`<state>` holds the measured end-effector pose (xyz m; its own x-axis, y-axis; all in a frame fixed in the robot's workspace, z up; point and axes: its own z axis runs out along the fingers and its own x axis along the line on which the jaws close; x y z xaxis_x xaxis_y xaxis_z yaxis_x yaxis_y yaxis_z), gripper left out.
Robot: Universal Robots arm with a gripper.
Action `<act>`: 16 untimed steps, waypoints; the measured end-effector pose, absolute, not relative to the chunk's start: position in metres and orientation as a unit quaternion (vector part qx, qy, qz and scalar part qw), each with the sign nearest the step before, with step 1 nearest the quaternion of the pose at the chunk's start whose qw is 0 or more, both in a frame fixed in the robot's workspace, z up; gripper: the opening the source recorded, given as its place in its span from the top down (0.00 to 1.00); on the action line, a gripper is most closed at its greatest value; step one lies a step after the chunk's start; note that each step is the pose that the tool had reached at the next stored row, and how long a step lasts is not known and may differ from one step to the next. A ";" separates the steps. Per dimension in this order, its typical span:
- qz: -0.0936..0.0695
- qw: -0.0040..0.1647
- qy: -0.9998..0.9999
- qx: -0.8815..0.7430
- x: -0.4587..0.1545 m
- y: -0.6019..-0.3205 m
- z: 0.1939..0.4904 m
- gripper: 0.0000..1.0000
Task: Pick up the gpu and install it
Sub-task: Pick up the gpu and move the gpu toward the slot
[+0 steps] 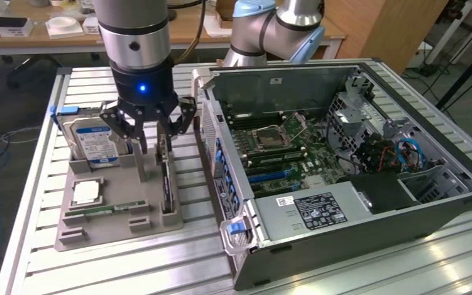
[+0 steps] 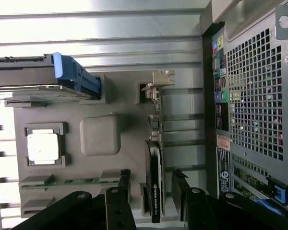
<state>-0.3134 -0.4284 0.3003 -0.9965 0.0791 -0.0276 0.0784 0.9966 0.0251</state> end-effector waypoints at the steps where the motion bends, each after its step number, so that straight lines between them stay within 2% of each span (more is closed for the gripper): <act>1: 0.012 0.014 0.999 0.039 -0.313 -0.428 0.299 0.53; 16: 0.010 0.016 0.999 0.039 -0.311 -0.429 0.279 0.53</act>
<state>-0.3115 -0.4286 0.2793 -0.9964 0.0789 -0.0314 0.0782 0.9967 0.0215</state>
